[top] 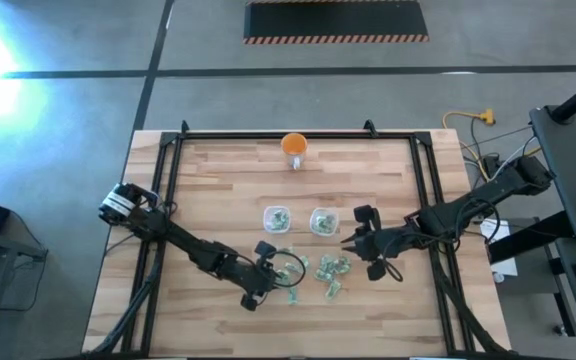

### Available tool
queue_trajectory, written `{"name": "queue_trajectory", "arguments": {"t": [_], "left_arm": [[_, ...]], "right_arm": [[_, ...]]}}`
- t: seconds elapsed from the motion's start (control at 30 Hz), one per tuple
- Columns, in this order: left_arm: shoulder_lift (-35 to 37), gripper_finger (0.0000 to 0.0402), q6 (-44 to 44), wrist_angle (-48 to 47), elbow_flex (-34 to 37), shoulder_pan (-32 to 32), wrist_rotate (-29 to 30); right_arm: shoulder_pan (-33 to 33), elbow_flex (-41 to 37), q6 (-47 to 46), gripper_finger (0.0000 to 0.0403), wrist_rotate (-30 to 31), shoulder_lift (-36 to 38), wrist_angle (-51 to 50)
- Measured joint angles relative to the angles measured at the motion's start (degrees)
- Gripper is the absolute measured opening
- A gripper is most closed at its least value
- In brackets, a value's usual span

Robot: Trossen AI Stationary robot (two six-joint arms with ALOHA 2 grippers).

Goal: Pick and place Stevia / Truvia into bins
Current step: Put the green stevia packet into the left transparent container

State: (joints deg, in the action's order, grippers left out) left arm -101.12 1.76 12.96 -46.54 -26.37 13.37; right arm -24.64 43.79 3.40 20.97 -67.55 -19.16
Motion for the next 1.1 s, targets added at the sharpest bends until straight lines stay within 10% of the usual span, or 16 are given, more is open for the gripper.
{"name": "queue_trajectory", "arguments": {"t": [1.1], "left_arm": [[-2.05,0.0121,0.13,3.26,0.07,1.22,0.09]], "right_arm": [[0.00,-0.04,0.00,0.0063,0.00,-0.02,0.02]]}}
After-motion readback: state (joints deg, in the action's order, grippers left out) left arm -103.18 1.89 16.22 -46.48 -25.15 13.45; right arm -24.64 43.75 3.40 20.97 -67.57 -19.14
